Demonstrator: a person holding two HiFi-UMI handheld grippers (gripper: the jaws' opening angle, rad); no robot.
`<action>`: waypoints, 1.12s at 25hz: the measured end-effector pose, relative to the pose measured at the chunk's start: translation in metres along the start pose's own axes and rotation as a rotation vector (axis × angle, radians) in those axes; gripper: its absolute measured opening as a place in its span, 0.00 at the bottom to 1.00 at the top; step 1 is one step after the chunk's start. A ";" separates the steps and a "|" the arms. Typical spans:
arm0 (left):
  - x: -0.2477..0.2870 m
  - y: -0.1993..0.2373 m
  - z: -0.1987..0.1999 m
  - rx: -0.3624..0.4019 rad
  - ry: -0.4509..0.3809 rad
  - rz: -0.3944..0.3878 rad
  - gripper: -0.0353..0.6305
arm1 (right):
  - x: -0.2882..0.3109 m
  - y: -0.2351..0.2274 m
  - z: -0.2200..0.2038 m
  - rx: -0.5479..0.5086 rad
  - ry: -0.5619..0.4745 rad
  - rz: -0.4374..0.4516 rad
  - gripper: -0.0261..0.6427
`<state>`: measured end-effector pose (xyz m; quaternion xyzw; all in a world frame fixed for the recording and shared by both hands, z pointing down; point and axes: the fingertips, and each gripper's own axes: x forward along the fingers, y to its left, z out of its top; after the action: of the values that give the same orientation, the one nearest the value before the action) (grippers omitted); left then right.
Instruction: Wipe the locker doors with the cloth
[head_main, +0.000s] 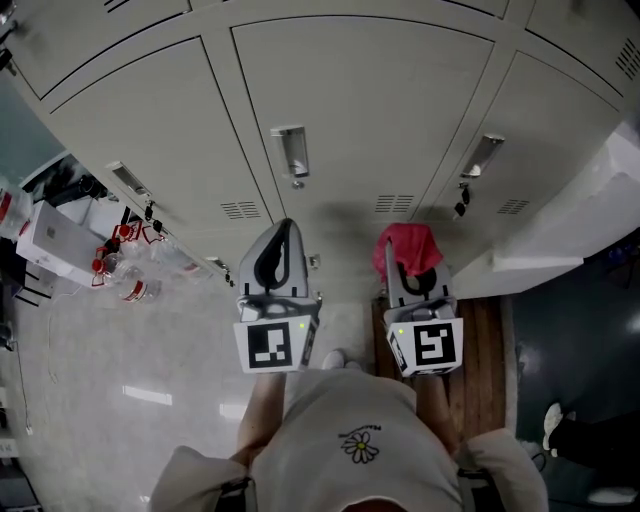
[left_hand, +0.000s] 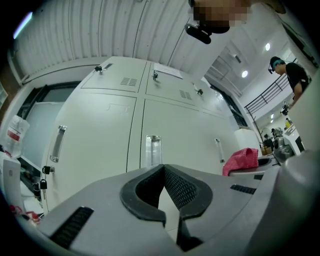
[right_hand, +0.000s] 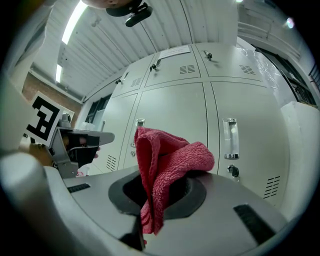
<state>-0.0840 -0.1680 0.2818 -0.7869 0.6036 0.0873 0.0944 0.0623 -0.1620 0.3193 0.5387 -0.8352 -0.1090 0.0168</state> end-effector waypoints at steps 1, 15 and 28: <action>0.001 -0.001 0.002 -0.003 0.000 -0.002 0.08 | 0.000 -0.001 0.002 0.002 -0.003 0.000 0.08; -0.003 0.023 0.025 0.044 0.052 0.065 0.08 | 0.064 0.015 0.152 -0.043 -0.281 0.167 0.08; -0.020 0.038 0.029 0.028 0.032 0.106 0.08 | 0.127 0.059 0.260 -0.151 -0.401 0.197 0.08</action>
<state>-0.1262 -0.1515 0.2570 -0.7538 0.6469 0.0710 0.0907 -0.0817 -0.2103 0.0662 0.4192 -0.8600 -0.2737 -0.0986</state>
